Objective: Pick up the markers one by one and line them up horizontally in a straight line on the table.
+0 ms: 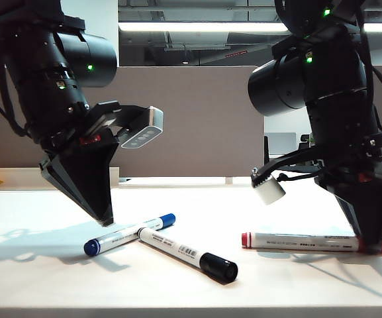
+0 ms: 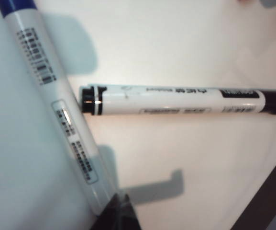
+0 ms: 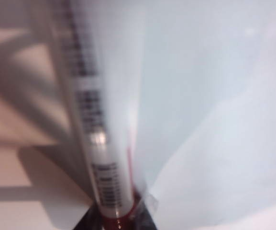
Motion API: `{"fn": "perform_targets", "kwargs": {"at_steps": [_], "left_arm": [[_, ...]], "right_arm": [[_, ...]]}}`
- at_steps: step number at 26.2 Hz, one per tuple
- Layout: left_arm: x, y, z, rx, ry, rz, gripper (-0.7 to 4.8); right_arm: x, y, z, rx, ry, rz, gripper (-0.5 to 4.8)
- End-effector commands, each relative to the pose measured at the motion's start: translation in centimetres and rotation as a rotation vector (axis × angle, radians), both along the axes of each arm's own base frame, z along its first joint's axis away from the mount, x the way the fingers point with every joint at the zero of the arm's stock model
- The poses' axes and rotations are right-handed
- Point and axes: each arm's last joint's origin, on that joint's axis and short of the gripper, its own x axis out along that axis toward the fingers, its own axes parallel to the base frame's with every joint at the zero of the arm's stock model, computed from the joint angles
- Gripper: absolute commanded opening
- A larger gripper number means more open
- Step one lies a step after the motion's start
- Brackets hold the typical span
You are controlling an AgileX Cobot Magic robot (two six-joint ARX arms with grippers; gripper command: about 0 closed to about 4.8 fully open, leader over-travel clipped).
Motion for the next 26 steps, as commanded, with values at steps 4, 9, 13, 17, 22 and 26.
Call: {"fn": "perform_targets", "kwargs": {"at_steps": [4,9,13,17,22,26], "left_arm": [[0.09,-0.08,0.24,-0.029,-0.004,0.000,-0.03],[0.11,-0.10,0.26,-0.034,-0.005,0.001,-0.03],[0.12,-0.10,0.26,-0.034,-0.006,0.002,-0.03],[0.12,-0.11,0.26,-0.034,-0.006,0.002,-0.03],[0.12,-0.11,0.27,-0.035,-0.003,0.009,-0.03],[0.02,-0.06,0.55,-0.042,-0.007,0.010,-0.03]], "right_arm": [[0.72,0.41,-0.12,0.024,-0.072,0.032,0.89],[0.78,0.45,-0.12,0.027,-0.076,0.047,0.93],[0.77,0.45,-0.12,0.026,-0.075,0.047,1.20],[0.75,0.44,-0.12,0.026,-0.073,0.047,1.28],[0.73,0.44,-0.11,0.026,-0.072,0.046,1.76],[0.43,0.56,-0.08,0.016,-0.060,0.034,1.82]]}}
